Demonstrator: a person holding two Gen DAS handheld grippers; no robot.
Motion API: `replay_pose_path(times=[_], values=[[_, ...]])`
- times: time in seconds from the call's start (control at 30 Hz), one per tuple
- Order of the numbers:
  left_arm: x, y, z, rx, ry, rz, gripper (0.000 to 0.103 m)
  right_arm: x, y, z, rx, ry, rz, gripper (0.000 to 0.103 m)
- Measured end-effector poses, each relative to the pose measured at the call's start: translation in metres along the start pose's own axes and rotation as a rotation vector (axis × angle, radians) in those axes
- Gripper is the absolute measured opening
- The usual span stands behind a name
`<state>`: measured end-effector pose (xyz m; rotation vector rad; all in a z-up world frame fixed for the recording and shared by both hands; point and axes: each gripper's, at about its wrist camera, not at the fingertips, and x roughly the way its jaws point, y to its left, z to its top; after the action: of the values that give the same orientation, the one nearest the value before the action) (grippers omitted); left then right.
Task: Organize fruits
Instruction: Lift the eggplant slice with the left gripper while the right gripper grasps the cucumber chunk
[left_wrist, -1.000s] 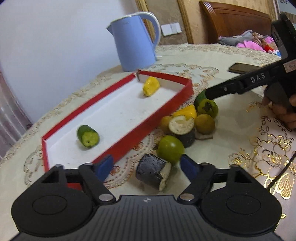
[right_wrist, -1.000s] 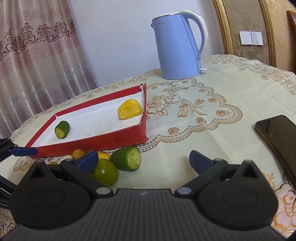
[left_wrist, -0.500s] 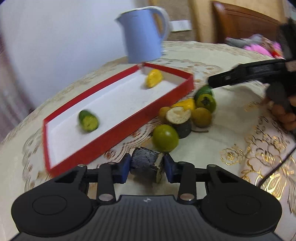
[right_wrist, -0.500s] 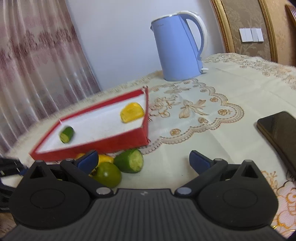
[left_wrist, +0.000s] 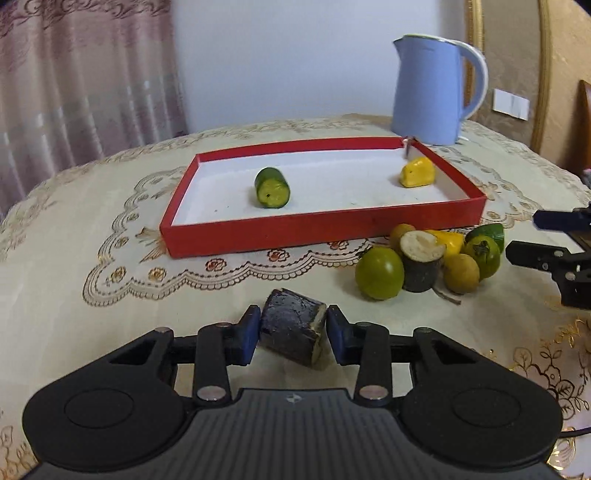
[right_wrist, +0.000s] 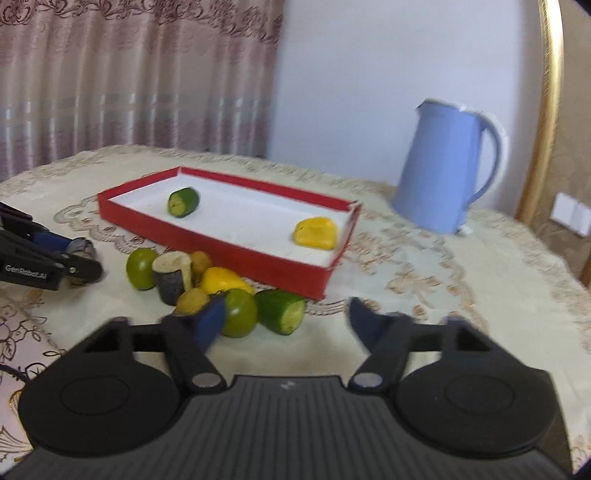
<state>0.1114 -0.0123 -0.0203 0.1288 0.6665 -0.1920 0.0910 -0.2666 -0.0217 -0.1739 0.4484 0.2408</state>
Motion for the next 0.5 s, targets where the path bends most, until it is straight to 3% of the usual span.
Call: replay_pose_path(times=[0.3, 0.43, 0.5], values=[[0.002, -0.002, -0.006, -0.022, -0.02, 0.012, 0.046, 0.026, -0.014, 0.003, -0.02, 0.053, 0.041, 0.044], [0.003, -0.003, -0.008, -0.018, -0.034, 0.046, 0.06, 0.036, -0.018, 0.009, -0.001, 0.076, 0.112, 0.041], [0.003, -0.002, -0.008, -0.026, -0.035, 0.04, 0.06, 0.038, -0.016, 0.013, -0.026, 0.091, 0.124, 0.038]])
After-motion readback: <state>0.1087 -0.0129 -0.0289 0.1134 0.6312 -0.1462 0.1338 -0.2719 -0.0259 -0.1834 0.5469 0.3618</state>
